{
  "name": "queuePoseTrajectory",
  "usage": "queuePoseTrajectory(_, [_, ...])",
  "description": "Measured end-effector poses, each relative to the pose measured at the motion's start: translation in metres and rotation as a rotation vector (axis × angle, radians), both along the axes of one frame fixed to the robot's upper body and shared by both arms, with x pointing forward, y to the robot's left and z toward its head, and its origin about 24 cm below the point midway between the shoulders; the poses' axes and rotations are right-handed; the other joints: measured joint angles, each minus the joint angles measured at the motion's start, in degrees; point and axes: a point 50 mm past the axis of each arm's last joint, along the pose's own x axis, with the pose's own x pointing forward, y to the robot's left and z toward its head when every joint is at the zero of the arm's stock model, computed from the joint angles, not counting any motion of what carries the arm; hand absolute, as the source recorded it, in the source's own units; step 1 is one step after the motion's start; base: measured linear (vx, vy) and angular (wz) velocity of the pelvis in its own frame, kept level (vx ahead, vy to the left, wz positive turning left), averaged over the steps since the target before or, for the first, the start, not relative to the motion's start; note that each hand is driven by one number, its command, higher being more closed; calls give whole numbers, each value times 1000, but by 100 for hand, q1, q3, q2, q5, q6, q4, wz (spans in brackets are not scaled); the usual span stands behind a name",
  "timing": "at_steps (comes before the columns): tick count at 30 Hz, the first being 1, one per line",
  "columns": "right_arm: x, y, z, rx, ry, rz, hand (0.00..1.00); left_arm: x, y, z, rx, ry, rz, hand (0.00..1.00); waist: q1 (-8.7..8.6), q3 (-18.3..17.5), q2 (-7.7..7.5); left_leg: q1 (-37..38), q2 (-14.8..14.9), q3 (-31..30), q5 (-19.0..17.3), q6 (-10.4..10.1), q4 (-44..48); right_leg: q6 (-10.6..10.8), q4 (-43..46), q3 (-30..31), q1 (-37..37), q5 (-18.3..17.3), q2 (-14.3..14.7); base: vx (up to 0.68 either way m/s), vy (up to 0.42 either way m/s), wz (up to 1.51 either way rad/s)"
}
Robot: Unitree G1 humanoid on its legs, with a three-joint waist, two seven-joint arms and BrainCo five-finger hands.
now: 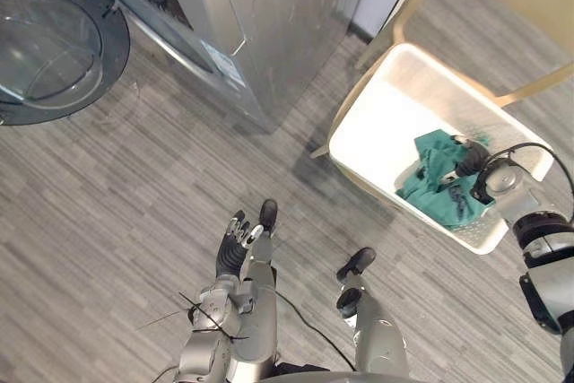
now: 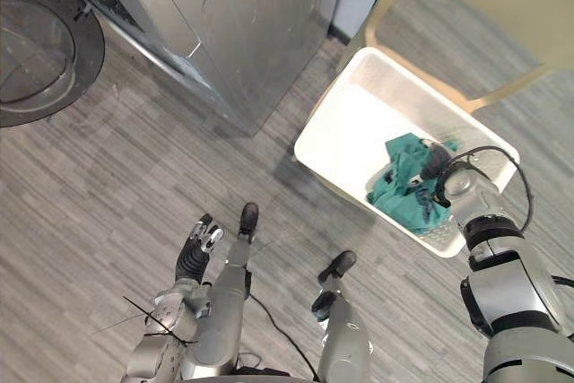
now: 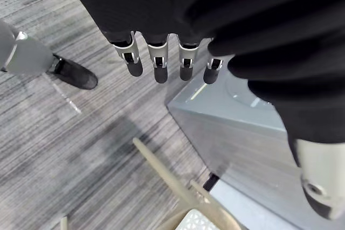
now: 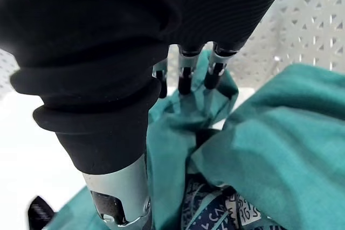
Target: Pick up the laundry basket with both hands and put the clothes into the washing machine.
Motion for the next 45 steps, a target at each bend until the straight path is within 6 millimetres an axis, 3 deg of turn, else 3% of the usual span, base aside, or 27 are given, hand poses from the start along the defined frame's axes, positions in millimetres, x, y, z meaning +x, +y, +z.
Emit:
queuePoseTrajectory(5, [7,-5,22,-118,-77,-32,0,10,-9,11,-47,-64,36,0,-21,82,123,-390,-52,-37,18,0,13,23,-59,19,-379,71,-29,11,-2,-1])
queuePoseTrajectory(8, [7,-17,39,-194,-78,-68,0,19,-22,22,-69,-112,0,0,83,157,260,-474,-78,-30,18,-1,17,31,-167,43,-439,129,-30,18,2,-3])
queuePoseTrajectory(15, [12,-12,47,-262,-96,-63,0,34,-46,33,-75,-158,-96,0,120,178,301,-579,-82,39,16,-3,35,23,-181,155,-597,147,-31,10,0,-6])
queuePoseTrajectory(16, [13,-11,48,-276,-93,-63,100,36,-49,34,-78,-162,-106,0,121,185,321,-579,-83,42,15,-4,52,22,-179,167,-596,149,-32,-16,7,-3])
queuePoseTrajectory(25, [14,-11,43,-221,-115,-134,100,41,-53,39,-79,-176,-120,0,124,170,378,-505,-86,56,15,-3,115,19,-99,203,-550,158,-57,-2,1,0])
queuePoseTrajectory(29, [13,-3,23,-113,-107,-156,100,42,-49,39,-83,-176,-93,0,125,176,484,-171,-88,95,15,-4,105,22,-112,233,-240,155,-64,-1,-32,-3])
queuePoseTrajectory(34, [5,1,-9,66,-91,-191,100,41,-42,38,-80,-172,-68,0,97,170,495,188,-76,126,13,-5,80,24,-112,279,74,151,-58,-31,-34,-5])
queuePoseTrajectory(36, [-1,2,-20,168,-117,-212,100,39,-38,35,-77,-161,-53,0,-12,164,498,410,-72,125,11,-3,-17,56,-84,257,268,118,-61,-52,-9,6])
queuePoseTrajectory(39, [-5,3,-21,270,-200,-229,100,36,-32,31,-56,-142,-46,0,-132,104,489,551,-79,143,7,-4,-18,84,-77,242,418,97,-71,-61,0,4])
queuePoseTrajectory(45, [-34,-3,-36,413,-390,-327,100,19,-15,19,51,-97,-4,0,-377,-587,401,825,-73,163,-50,12,-26,111,-71,196,723,39,-74,-16,-30,3])
